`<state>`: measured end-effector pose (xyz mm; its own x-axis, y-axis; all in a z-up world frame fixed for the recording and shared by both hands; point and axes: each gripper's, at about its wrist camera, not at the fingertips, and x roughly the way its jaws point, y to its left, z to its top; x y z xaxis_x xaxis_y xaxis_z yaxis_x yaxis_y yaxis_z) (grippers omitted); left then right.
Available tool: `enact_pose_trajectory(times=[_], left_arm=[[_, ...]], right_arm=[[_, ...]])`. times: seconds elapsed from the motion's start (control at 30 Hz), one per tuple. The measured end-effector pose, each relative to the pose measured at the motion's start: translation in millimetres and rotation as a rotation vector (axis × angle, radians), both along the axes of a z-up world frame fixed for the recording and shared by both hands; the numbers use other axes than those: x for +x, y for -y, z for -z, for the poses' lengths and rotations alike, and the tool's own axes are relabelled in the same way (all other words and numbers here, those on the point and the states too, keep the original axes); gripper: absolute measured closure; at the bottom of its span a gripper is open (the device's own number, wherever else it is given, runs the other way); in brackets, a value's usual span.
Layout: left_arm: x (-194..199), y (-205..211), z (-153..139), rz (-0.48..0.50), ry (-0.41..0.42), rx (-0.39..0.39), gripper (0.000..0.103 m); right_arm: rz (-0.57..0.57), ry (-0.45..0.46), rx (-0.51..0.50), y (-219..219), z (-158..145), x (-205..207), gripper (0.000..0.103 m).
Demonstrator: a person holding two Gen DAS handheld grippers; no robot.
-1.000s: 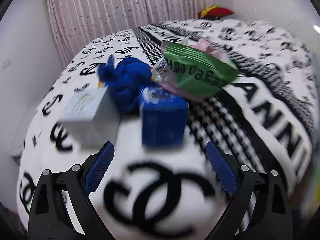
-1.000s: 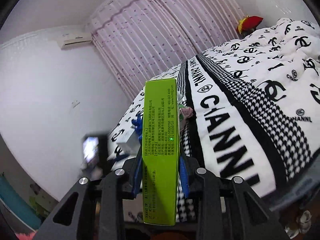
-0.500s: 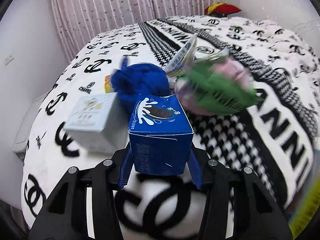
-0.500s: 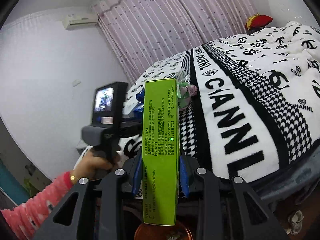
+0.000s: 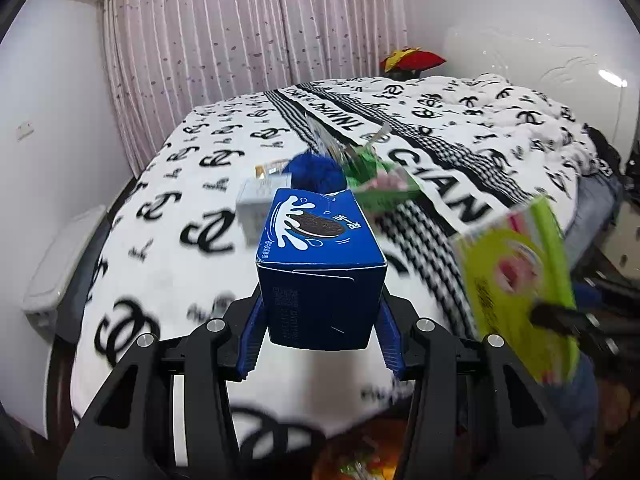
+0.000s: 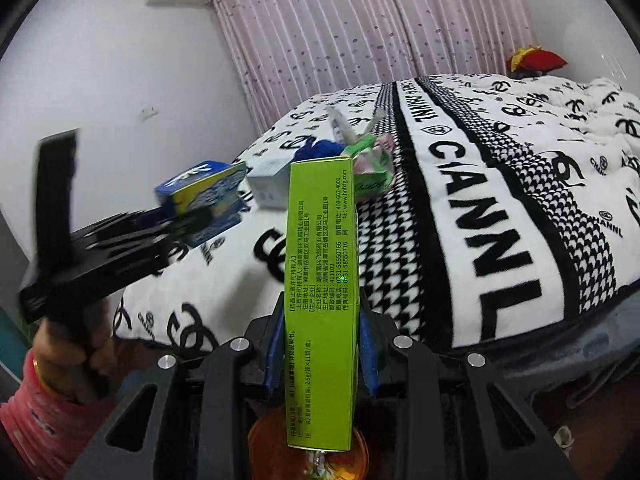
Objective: Collect trash
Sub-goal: 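Drop the cookie carton into the bucket with the left tool while the right tool drops the green box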
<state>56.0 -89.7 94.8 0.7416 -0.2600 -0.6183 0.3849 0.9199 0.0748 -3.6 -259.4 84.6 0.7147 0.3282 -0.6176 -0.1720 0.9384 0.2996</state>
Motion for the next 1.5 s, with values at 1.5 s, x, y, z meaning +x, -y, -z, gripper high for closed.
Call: enact_pose_trajectory(times=[1.5], left_arm=[[-83, -58, 268, -0.068, -0.717, 0.076, 0.056]], right_arm=[[-0.142, -0.503, -0.264, -100, 221, -52, 0.072]])
